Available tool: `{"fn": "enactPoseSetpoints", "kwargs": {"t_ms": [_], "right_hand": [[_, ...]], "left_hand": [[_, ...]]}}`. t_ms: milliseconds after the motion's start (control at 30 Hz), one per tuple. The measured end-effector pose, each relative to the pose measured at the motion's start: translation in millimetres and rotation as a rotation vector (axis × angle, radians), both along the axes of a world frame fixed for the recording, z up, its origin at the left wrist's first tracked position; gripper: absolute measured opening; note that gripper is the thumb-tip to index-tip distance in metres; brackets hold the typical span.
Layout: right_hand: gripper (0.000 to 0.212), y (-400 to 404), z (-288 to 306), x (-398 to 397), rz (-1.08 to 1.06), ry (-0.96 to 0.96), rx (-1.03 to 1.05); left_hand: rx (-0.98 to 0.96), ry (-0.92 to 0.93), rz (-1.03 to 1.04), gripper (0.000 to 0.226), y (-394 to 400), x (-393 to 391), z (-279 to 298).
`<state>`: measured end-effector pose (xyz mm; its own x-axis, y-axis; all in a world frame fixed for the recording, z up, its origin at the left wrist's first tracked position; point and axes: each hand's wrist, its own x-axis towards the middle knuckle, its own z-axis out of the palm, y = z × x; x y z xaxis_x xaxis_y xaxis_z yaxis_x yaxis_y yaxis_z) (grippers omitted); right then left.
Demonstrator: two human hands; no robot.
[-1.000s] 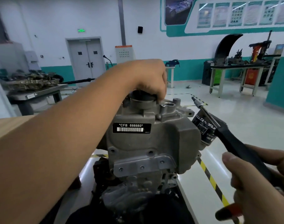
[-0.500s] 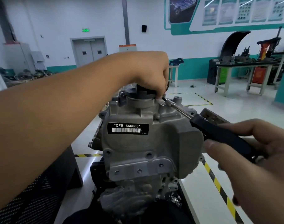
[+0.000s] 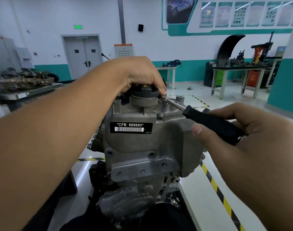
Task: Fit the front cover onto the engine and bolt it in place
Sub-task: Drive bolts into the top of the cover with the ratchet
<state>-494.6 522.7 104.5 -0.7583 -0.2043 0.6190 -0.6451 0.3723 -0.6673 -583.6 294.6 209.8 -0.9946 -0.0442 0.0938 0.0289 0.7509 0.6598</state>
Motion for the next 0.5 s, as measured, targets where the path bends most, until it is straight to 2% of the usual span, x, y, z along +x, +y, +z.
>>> {"fn": "enactPoseSetpoints", "kwargs": {"t_ms": [100, 267, 500], "right_hand": [[0.015, -4, -7, 2, -0.073, 0.026, 0.000], [0.014, -6, -12, 7, -0.028, -0.009, -0.091], [0.012, -11, -20, 7, -0.052, 0.024, -0.149]], "left_hand": [[0.001, 0.007, -0.008, 0.018, -1, -1, 0], [-0.004, 0.019, -0.014, 0.013, -3, -3, 0], [0.005, 0.004, -0.024, 0.018, -3, -2, 1]]}}
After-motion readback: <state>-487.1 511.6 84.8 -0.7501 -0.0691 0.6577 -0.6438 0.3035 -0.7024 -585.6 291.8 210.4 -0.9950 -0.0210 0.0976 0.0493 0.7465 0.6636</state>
